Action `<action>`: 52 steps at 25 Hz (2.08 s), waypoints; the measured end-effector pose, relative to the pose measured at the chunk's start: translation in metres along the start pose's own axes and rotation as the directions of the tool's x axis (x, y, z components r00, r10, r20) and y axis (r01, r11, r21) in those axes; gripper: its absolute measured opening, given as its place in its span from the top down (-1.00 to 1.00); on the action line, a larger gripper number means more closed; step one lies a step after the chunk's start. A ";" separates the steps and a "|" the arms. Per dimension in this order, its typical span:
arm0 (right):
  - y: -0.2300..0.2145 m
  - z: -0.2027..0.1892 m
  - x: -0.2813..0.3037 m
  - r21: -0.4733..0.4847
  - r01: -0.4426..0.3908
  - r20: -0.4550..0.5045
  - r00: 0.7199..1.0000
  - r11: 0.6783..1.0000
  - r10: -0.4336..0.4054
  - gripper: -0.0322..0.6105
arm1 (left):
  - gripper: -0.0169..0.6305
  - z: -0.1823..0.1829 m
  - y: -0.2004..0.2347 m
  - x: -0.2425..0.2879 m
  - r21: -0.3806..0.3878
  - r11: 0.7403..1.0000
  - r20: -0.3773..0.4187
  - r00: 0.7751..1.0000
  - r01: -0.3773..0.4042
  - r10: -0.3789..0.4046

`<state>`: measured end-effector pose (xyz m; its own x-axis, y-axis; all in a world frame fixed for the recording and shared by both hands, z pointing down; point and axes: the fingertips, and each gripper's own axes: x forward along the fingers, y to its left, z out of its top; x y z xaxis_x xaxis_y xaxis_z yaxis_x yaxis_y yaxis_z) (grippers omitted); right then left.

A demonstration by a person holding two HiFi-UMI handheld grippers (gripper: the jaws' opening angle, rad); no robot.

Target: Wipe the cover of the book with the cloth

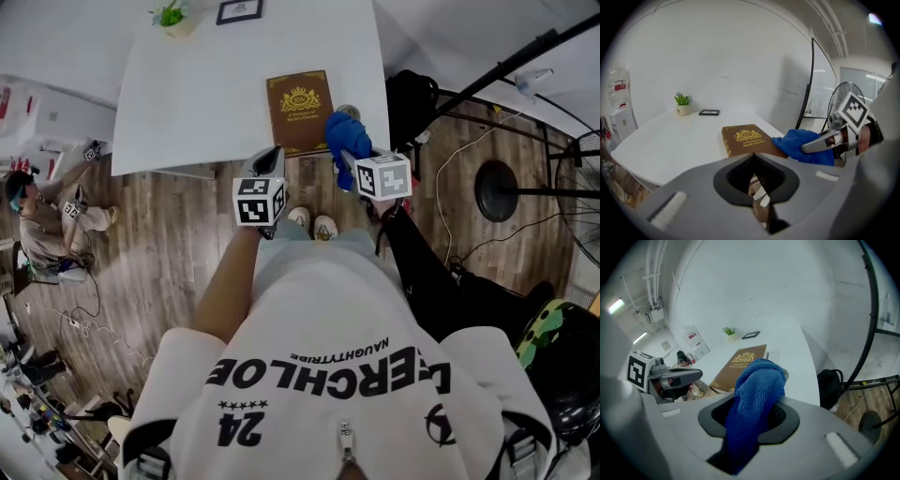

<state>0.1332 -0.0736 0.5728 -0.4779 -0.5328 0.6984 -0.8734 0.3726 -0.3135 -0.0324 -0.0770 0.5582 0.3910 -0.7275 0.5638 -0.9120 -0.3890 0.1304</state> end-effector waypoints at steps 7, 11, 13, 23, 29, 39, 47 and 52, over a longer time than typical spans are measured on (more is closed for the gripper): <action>0.060 0.027 -0.004 -0.097 -0.212 0.111 0.969 0.972 0.223 0.57 | 0.77 -0.003 0.010 -0.010 -0.021 0.999 0.009 0.999 -0.031 0.031; 0.110 0.015 0.007 -0.189 -0.333 0.033 0.938 0.924 0.345 0.57 | 0.77 -0.007 0.019 -0.020 -0.040 0.997 0.012 0.998 -0.059 0.060; 0.127 0.003 0.015 -0.224 -0.363 -0.026 0.930 0.904 0.367 0.57 | 0.77 -0.010 0.022 -0.026 -0.048 0.996 0.016 0.997 -0.073 0.074; 0.125 -0.018 0.028 -0.280 -0.302 -0.092 0.953 0.911 0.288 0.57 | 0.77 -0.008 0.028 -0.041 -0.049 0.993 0.041 0.993 -0.105 0.107; 0.081 -0.015 0.018 -0.226 -0.171 -0.062 0.985 0.959 0.161 0.57 | 0.77 -0.005 0.014 -0.033 -0.034 0.997 0.039 0.997 -0.071 0.072; 0.009 -0.015 -0.012 -0.095 -0.020 -0.001 1.000 0.995 0.020 0.57 | 0.77 0.006 -0.008 -0.016 -0.009 1.000 0.044 0.999 -0.019 0.019; -0.031 -0.008 -0.029 -0.030 0.075 0.038 0.997 0.997 -0.073 0.57 | 0.77 0.013 -0.014 -0.009 0.005 1.000 0.050 0.999 -0.005 0.005; -0.025 0.010 -0.037 -0.092 0.071 0.124 0.991 0.993 -0.060 0.57 | 0.77 0.027 0.001 -0.015 -0.003 0.999 0.083 0.996 -0.043 0.043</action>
<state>0.1717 -0.0710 0.5483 -0.4327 -0.6439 0.6310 -0.8931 0.4018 -0.2025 -0.0358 -0.0821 0.5279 0.3604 -0.7880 0.4992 -0.9283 -0.3557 0.1087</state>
